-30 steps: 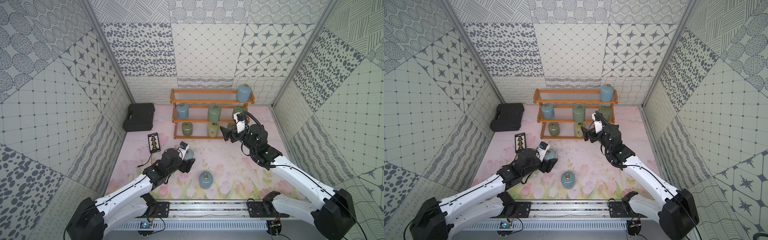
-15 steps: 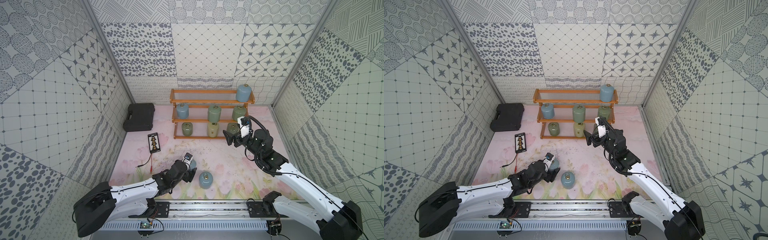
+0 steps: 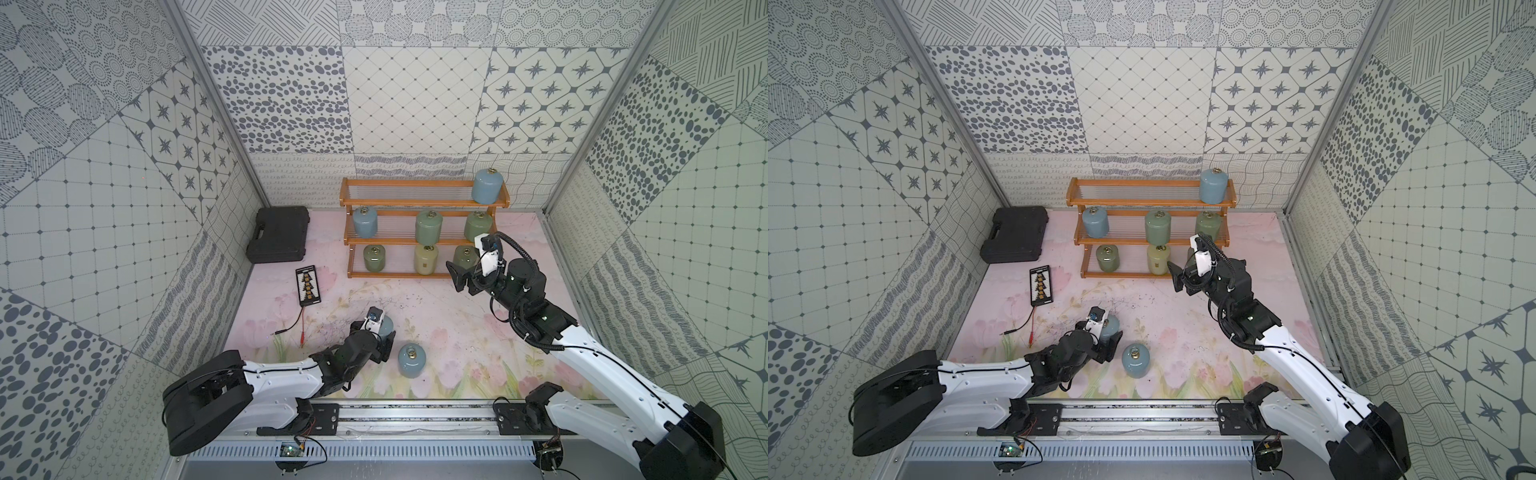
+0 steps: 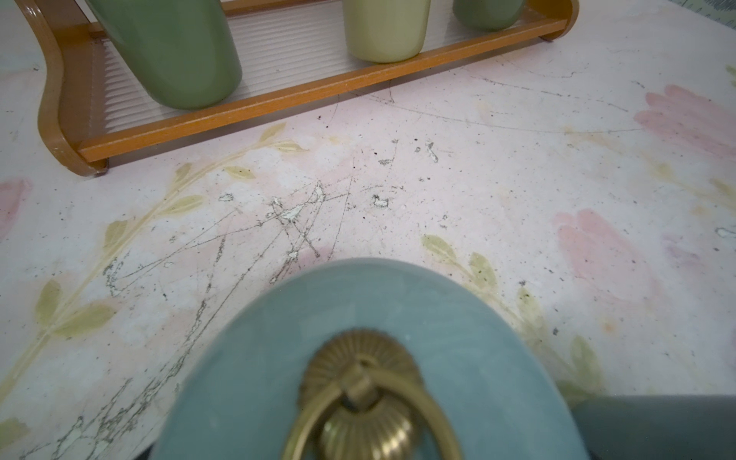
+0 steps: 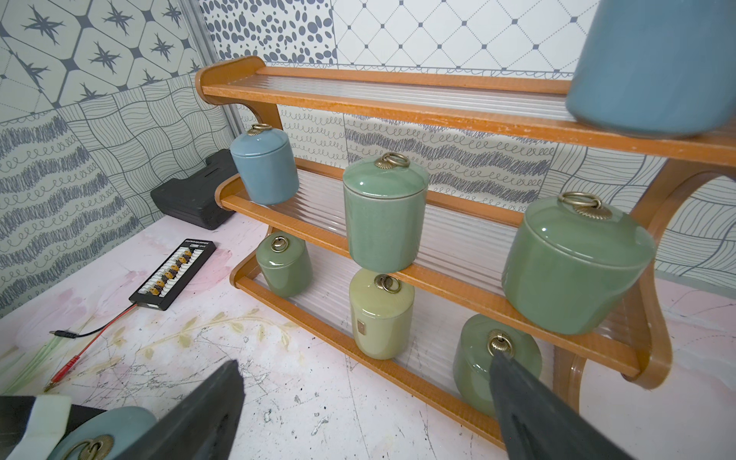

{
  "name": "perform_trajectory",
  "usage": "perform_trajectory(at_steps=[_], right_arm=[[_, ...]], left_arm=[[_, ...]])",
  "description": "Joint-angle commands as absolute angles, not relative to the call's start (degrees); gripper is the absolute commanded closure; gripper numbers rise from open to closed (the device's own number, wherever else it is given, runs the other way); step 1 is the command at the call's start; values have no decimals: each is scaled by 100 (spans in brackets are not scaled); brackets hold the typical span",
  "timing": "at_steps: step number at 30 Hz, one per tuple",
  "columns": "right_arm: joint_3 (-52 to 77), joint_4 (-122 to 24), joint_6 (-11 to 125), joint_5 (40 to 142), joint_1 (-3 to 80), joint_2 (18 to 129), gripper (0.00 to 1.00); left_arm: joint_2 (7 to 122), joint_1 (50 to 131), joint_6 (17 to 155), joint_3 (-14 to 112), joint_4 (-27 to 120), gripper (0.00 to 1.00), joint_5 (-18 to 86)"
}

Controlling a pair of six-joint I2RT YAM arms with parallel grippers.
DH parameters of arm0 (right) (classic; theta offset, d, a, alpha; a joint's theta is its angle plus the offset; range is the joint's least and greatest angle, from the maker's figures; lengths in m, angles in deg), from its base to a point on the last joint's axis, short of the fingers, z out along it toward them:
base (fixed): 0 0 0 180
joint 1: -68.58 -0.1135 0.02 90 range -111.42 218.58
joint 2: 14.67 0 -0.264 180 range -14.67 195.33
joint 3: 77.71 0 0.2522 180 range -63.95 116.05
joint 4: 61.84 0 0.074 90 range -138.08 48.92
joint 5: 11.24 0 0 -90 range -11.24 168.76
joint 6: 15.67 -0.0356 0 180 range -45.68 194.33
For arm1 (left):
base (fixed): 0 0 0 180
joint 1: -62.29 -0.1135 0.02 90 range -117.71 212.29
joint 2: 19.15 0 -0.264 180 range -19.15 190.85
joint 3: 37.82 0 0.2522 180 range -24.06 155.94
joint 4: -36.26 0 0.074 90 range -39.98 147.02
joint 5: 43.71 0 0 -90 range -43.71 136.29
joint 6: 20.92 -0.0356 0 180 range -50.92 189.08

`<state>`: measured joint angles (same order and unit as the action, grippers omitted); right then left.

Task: Remove the tea canisters from the shelf
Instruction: Place the tea canister at the center of the board.

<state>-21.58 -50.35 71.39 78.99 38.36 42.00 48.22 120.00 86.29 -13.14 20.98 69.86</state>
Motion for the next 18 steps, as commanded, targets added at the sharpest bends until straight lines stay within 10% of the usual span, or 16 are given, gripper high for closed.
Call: perform_trajectory(at_steps=[1,18], right_arm=[[-2166,-5104,7222,7836,3852,4154,0],[-2185,-5098,7296,7762,3853,4167,0]], left_arm=[[4879,12155,9028,-1385,1729,40,7276],[4626,12368,9597,-1707,2402,23,7441]])
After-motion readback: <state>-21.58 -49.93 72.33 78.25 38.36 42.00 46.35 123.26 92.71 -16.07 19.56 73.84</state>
